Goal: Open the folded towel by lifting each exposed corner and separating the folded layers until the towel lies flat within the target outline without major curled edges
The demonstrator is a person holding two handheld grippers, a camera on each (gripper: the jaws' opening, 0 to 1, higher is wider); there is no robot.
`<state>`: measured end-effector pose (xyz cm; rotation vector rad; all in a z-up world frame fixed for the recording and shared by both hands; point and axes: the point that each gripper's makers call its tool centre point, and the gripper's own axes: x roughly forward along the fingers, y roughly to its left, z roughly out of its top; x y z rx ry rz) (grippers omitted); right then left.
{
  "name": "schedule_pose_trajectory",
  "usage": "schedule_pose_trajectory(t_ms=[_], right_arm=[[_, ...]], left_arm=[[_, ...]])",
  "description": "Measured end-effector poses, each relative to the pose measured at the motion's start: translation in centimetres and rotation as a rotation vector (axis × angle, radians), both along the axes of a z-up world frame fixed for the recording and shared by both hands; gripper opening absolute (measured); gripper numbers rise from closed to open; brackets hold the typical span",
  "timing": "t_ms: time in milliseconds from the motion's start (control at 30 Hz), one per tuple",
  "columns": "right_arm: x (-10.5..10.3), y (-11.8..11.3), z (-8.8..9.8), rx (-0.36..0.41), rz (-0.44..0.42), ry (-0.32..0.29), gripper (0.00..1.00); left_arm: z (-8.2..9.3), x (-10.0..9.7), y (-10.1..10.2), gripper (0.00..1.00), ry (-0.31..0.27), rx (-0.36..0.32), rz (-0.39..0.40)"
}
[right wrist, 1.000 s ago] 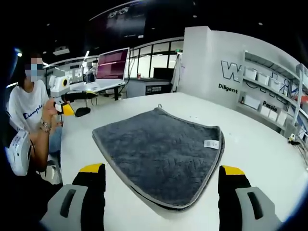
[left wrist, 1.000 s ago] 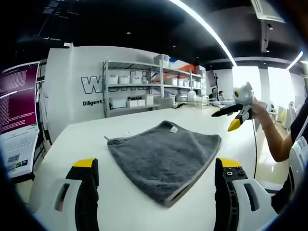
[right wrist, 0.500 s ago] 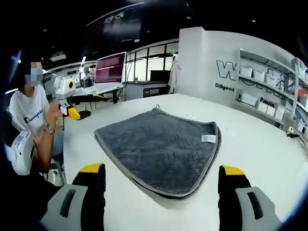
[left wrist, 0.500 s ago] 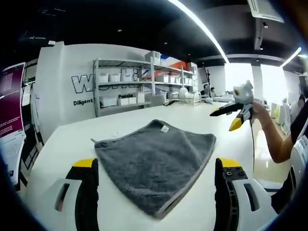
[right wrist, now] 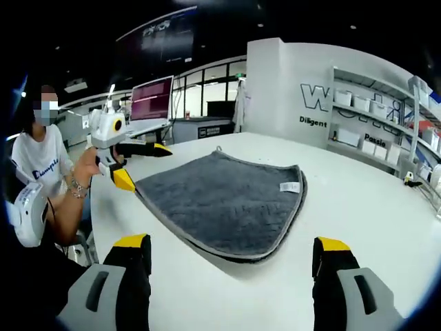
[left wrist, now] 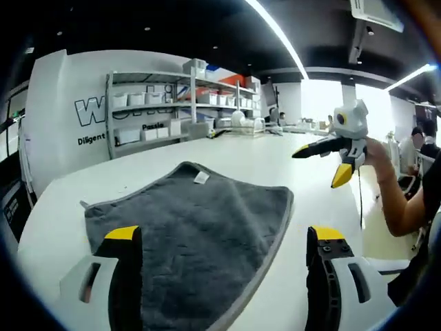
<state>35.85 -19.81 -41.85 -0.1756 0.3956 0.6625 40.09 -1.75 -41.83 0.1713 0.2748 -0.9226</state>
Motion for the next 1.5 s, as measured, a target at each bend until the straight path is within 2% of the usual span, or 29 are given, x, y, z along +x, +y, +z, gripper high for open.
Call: schedule_pose_trajectory(t_ms=[233, 367, 467, 533, 733, 833, 867, 1033, 1100, 1133, 1200, 1367, 1500], right_arm=[[-0.6, -1.0, -0.5, 0.014, -0.019, 0.010, 1.00], [-0.7, -1.4, -0.8, 0.019, -0.029, 0.016, 1.00], [-0.7, -1.7, -1.0, 0.014, -0.029, 0.025, 1.00], [-0.7, -1.9, -1.0, 0.018, -0.032, 0.027, 1.00], [-0.6, -2.3, -1.0, 0.024, -0.040, 0.025, 1.00], [-0.5, -2.4, -1.0, 0.022, -0.040, 0.029, 1.00], [-0.5, -2.4, -1.0, 0.022, -0.040, 0.030, 1.00], [-0.2, -2.2, -0.7, 0.026, -0.038, 0.024, 1.00], [-0.2, -2.2, -0.6, 0.028, -0.038, 0.022, 1.00], [-0.1, -2.1, -0.4, 0.026, -0.036, 0.021, 1.00], [-0.1, -2.0, -0.3, 0.023, -0.032, 0.020, 1.00], [-0.1, -2.0, -0.5, 0.025, -0.034, 0.026, 0.99], [0.0, -2.1, -0.7, 0.026, -0.037, 0.032, 0.99]], left_arm=[[-0.7, 0.3, -4.7, 0.93, -0.018, 0.028, -0.015], [-1.9, 0.3, -7.5, 0.86, -0.011, 0.050, -0.052], [-2.4, 0.6, -8.9, 0.79, -0.018, 0.064, -0.060], [-2.9, 0.9, -9.8, 0.78, -0.009, 0.072, -0.066], [-2.9, 1.7, -11.6, 0.63, -0.014, 0.070, -0.090], [-3.2, 1.9, -12.5, 0.61, -0.009, 0.085, -0.091], [-3.1, 1.9, -12.9, 0.59, -0.024, 0.098, -0.092], [-3.1, 2.3, -14.7, 0.34, -0.041, 0.104, -0.133], [-3.6, 2.3, -15.2, 0.35, -0.021, 0.112, -0.151], [-4.6, 2.1, -15.7, 0.35, 0.016, 0.143, -0.175], [-5.4, 2.2, -16.2, 0.34, 0.011, 0.159, -0.182], [-7.1, 2.4, -16.3, 0.25, 0.020, 0.201, -0.188], [-6.9, 1.9, -16.7, 0.15, -0.010, 0.205, -0.214]])
